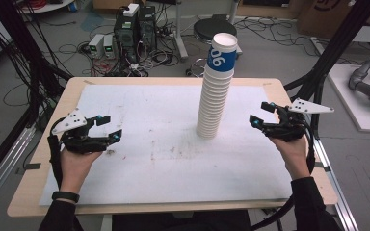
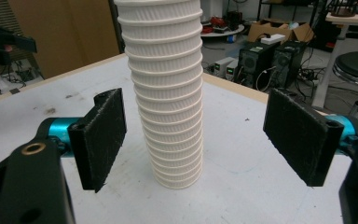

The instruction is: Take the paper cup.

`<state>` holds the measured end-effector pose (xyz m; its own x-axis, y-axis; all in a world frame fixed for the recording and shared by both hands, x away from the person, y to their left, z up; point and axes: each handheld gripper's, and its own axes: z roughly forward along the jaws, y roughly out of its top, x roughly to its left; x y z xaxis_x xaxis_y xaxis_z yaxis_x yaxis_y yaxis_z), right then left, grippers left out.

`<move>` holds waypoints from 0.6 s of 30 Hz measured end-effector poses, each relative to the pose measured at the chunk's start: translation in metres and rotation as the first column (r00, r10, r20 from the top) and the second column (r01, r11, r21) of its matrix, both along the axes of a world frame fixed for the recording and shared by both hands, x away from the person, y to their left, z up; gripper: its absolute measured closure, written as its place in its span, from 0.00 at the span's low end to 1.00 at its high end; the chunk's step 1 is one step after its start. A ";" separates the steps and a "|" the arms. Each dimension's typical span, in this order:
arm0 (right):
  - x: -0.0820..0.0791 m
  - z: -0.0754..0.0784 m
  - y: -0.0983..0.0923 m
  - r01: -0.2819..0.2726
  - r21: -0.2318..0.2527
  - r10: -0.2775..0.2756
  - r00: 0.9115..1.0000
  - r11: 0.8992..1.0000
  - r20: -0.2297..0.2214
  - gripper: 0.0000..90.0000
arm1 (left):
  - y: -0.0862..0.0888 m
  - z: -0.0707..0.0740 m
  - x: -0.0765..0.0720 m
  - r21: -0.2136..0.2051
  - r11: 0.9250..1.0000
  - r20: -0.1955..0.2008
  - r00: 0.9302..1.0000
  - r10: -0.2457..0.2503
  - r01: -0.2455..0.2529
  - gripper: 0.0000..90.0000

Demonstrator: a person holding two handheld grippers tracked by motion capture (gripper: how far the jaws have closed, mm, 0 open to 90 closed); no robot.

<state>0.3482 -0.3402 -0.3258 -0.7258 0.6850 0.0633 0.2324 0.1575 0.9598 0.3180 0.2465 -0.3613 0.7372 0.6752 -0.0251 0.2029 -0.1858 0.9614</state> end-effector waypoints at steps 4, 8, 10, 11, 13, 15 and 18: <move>0.002 -0.001 -0.001 -0.012 0.010 0.012 1.000 1.000 -0.001 0.24 | 0.002 -0.001 0.001 -0.013 1.000 -0.004 1.000 0.003 -0.003 0.31; 0.001 0.000 -0.002 -0.020 0.021 0.020 1.000 1.000 0.000 0.23 | 0.001 -0.002 0.002 -0.013 1.000 -0.012 1.000 0.001 -0.001 0.31; 0.001 0.001 -0.002 -0.032 0.021 0.032 0.999 0.999 0.008 0.22 | 0.000 -0.002 0.002 -0.014 1.000 -0.011 1.000 -0.002 0.002 0.31; 0.001 0.003 -0.001 -0.042 0.019 0.042 0.999 0.999 0.005 0.22 | 0.000 -0.002 0.003 -0.018 1.000 -0.010 1.000 -0.005 0.005 0.31; 0.001 0.006 0.000 -0.049 0.016 0.049 0.999 0.999 0.014 0.22 | -0.001 -0.001 0.003 -0.019 1.000 -0.008 1.000 -0.007 0.006 0.31; 0.000 0.015 0.002 -0.062 0.014 0.062 0.998 0.998 0.034 0.21 | -0.003 0.001 0.002 -0.027 1.000 -0.007 1.000 -0.014 0.014 0.31; 0.000 0.023 0.004 -0.080 0.018 0.079 0.995 0.997 0.053 0.20 | -0.003 0.002 0.001 -0.036 0.999 -0.005 1.000 -0.022 0.022 0.31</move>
<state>0.3482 -0.3366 -0.3028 -0.7806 0.6239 0.0373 0.1697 0.1542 0.9734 0.3192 0.2437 -0.3598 0.7515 0.6575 -0.0535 0.2048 -0.1555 0.9664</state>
